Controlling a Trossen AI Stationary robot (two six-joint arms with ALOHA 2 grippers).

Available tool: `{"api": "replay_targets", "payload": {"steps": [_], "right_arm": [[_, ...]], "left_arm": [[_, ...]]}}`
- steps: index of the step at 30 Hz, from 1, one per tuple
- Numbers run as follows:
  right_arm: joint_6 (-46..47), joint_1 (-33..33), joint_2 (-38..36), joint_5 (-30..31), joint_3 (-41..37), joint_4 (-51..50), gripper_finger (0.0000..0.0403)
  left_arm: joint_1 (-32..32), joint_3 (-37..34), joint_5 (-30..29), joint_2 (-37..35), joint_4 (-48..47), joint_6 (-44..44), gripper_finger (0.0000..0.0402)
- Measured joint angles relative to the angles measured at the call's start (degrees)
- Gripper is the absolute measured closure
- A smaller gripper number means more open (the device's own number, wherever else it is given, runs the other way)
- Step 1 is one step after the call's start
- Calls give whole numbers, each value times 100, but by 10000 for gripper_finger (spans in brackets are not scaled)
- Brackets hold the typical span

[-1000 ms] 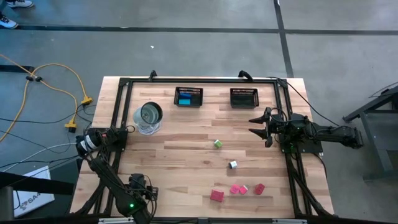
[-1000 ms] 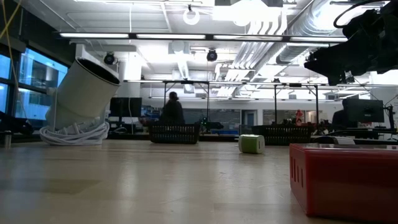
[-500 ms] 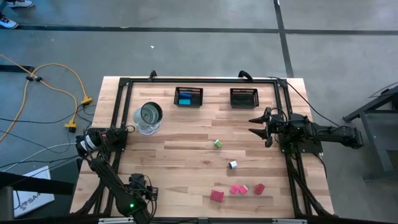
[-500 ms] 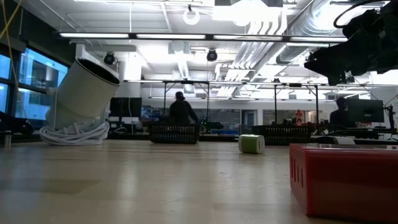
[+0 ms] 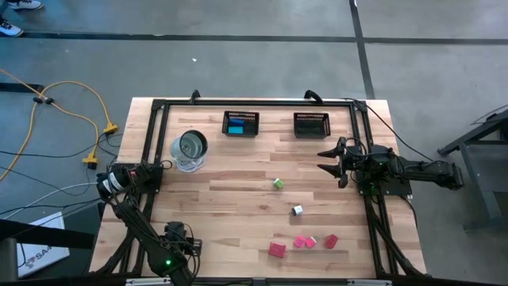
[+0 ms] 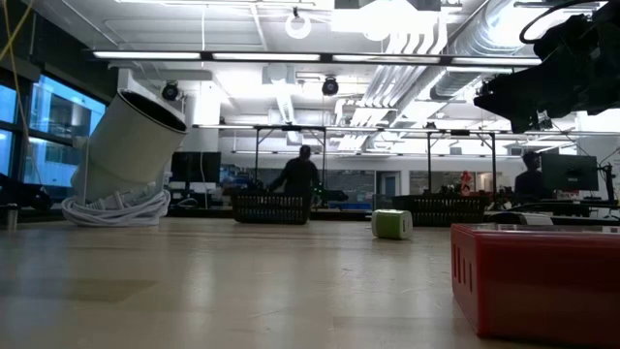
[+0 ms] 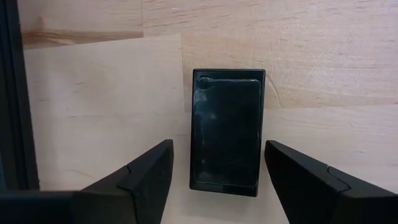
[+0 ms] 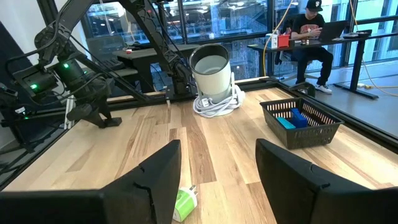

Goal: Pick & Place Office items
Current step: Put the black digital clock into the left black bin

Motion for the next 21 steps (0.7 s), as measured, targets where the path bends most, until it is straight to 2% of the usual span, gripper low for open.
{"api": "replay_targets", "payload": {"steps": [16, 21], "right_arm": [[2, -2, 0, 0, -2, 0, 208], [1, -1, -1, 0, -2, 0, 208]], "left_arm": [[0, 0, 0, 0, 1, 0, 162], [0, 0, -4, 0, 1, 1, 181]]}}
